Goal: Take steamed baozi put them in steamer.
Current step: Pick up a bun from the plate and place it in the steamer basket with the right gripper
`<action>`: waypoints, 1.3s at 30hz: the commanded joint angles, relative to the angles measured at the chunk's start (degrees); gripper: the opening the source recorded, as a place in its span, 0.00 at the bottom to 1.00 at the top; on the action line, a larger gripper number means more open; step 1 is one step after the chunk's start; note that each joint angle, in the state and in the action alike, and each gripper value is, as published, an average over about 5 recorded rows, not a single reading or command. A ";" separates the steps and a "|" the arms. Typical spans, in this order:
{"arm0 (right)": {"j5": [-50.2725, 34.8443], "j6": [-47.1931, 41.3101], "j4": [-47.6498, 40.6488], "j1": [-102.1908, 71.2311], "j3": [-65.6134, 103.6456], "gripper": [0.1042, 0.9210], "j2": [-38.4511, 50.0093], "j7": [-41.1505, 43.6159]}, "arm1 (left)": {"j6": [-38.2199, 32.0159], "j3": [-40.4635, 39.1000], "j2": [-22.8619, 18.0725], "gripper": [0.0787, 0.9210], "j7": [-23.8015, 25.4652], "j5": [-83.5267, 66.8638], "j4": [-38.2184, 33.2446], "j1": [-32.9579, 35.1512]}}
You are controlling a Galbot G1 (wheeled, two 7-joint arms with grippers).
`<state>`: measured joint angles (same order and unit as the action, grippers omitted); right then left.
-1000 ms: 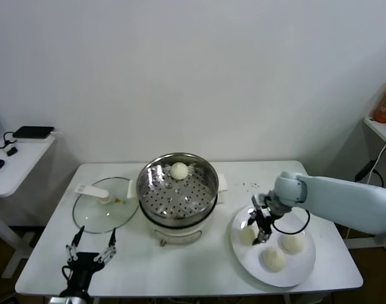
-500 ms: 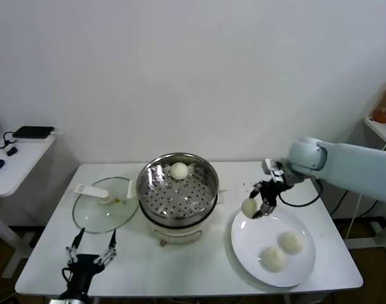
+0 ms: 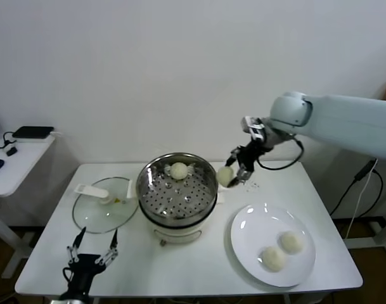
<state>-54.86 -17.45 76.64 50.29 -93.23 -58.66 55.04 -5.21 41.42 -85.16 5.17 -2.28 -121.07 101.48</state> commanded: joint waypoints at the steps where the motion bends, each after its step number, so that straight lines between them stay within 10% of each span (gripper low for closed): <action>1: -3.89 0.04 -10.30 -1.32 1.50 0.72 -16.15 0.43 | 0.04 0.35 0.13 0.88 -0.11 0.11 -0.32 -0.32; 39: 5.48 0.40 -35.88 -21.77 7.54 0.72 -35.80 1.01 | -0.01 1.90 -0.19 0.88 -0.59 -0.15 -1.17 0.39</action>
<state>-50.37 -17.09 43.49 30.51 -86.34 -92.18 56.08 -5.17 43.32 -85.31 4.64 -2.50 -122.32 101.59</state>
